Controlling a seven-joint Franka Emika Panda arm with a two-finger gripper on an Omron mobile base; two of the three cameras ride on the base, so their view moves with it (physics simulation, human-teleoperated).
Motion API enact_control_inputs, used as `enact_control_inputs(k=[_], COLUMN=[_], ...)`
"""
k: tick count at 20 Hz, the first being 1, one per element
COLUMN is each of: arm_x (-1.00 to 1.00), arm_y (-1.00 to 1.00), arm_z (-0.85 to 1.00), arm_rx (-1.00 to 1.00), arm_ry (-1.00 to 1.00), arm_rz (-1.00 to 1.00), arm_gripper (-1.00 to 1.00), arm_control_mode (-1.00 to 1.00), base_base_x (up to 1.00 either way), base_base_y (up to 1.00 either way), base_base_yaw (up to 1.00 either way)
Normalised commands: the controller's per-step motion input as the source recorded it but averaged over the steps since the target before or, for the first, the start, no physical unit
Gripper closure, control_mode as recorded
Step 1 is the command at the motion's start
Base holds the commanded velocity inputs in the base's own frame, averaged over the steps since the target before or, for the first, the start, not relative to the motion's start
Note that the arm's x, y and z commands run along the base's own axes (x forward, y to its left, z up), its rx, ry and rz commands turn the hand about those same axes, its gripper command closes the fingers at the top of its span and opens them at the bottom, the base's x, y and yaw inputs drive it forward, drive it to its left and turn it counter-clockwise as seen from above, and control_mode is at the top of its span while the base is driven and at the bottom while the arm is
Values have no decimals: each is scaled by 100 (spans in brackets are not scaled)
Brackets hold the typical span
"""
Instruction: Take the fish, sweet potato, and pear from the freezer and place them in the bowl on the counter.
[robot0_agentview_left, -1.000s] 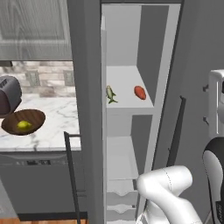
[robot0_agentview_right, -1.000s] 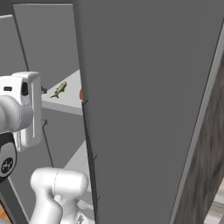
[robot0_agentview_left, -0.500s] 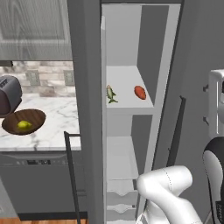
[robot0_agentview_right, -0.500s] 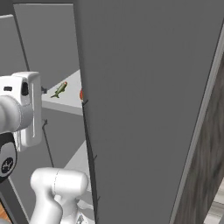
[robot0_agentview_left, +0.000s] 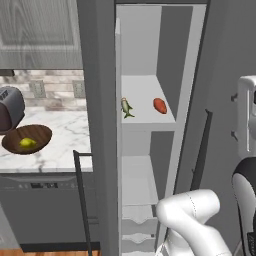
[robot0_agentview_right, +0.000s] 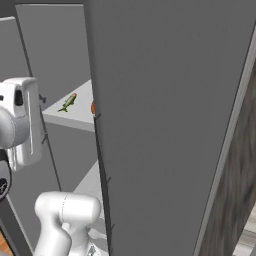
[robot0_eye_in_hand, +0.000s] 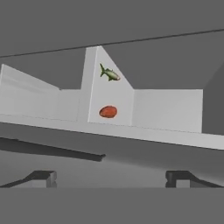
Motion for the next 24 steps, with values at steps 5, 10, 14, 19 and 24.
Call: enact_control_inputs(k=[5, 10, 14, 19, 24], arm_x=[-22, 16, 49, 49, 15], arm_y=[2, 37, 63, 27, -1], arm_z=[35, 12, -2, -19, -16], arm_rx=[-3, -6, -14, -12, -4], arm_ry=[0, 14, 12, 1, 0], arm_rz=[12, 19, 18, 19, 25], arm_gripper=[-100, -100, -100, -100, -100], arm_control_mode=[-100, -100, -100, -100, -100], base_base_x=[0, 0, 0, 0, 0], base_base_y=[0, 0, 0, 0, 0], base_base_yaw=[0, 0, 0, 0, 0])
